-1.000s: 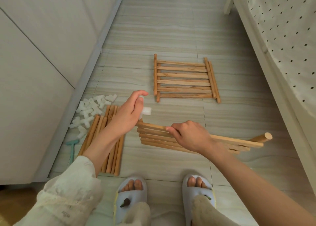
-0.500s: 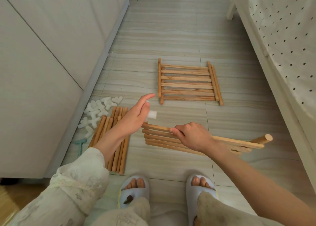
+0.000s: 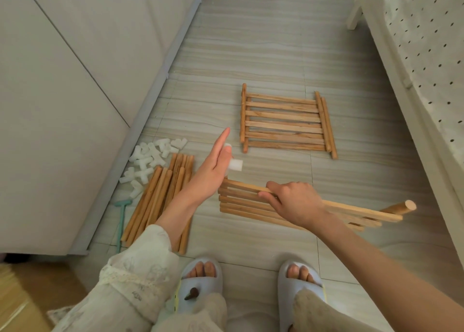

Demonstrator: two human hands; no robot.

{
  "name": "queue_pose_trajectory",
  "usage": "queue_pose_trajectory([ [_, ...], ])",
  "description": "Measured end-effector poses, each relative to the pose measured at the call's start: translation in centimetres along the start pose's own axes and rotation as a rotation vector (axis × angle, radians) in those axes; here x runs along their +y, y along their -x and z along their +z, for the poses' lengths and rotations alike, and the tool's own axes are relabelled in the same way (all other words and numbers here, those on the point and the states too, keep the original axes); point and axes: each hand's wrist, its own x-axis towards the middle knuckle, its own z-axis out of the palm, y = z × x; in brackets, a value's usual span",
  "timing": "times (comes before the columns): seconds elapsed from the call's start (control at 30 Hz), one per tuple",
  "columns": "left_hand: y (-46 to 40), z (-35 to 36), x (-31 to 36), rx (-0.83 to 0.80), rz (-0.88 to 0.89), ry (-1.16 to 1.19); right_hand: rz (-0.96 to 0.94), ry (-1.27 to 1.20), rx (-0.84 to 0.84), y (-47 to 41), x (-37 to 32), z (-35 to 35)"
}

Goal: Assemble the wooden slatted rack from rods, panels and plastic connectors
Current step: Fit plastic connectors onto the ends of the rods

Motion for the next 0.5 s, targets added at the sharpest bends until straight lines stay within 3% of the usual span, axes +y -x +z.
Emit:
queue_pose_trajectory([
  [0.13, 1.0, 0.2, -0.8, 0.071, 0.011, -0.008, 0.01, 0.038, 0.015, 0.0, 0.1, 0.4],
  [0.3, 1.5, -1.4, -4.8, 0.303, -0.058, -0.077, 0.011, 0.045, 0.008, -0.7, 0.7, 0.2],
  [0.4, 1.7, -2.9, -9.9, 0.336, -0.204, -0.287, 0.014, 0.024, 0.022, -1.1, 0.9, 0.0],
  [0.5, 2.7, -4.4, -15.9, 0.278, -0.466, -0.438, 0.025, 0.026, 0.018, -1.2, 0.8, 0.0],
])
